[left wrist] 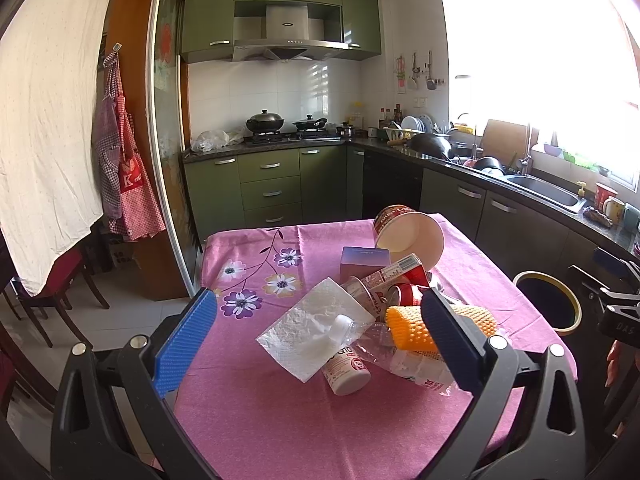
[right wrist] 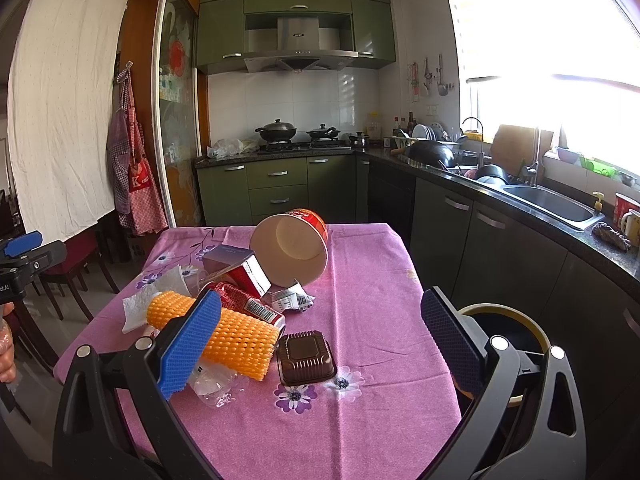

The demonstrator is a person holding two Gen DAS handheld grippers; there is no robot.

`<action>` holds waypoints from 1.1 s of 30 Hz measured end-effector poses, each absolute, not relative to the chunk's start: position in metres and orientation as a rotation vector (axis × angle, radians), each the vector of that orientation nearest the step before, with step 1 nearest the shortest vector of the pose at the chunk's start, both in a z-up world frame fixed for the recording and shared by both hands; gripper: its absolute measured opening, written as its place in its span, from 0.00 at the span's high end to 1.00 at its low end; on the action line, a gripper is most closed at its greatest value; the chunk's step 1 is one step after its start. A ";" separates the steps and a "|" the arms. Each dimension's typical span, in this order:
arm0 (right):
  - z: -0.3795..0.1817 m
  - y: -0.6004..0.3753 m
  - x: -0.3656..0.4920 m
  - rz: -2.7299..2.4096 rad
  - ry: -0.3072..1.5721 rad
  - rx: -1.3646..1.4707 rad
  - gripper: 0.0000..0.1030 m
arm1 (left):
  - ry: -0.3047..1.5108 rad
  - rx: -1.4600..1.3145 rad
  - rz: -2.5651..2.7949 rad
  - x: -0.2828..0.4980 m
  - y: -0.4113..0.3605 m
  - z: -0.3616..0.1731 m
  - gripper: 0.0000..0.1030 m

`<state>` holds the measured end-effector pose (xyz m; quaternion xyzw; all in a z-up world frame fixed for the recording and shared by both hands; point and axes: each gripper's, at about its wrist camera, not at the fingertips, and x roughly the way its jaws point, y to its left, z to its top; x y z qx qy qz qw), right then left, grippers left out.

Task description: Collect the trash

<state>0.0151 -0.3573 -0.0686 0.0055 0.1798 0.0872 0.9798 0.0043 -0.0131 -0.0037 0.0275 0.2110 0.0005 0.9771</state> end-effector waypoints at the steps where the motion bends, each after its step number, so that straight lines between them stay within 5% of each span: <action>1: -0.069 -0.357 0.015 0.175 0.362 0.011 0.04 | 0.434 0.043 -0.016 0.005 -0.012 -0.005 0.06; 33: -0.068 -0.356 0.018 0.174 0.363 0.014 0.04 | 0.439 0.045 -0.032 0.007 -0.020 -0.008 0.06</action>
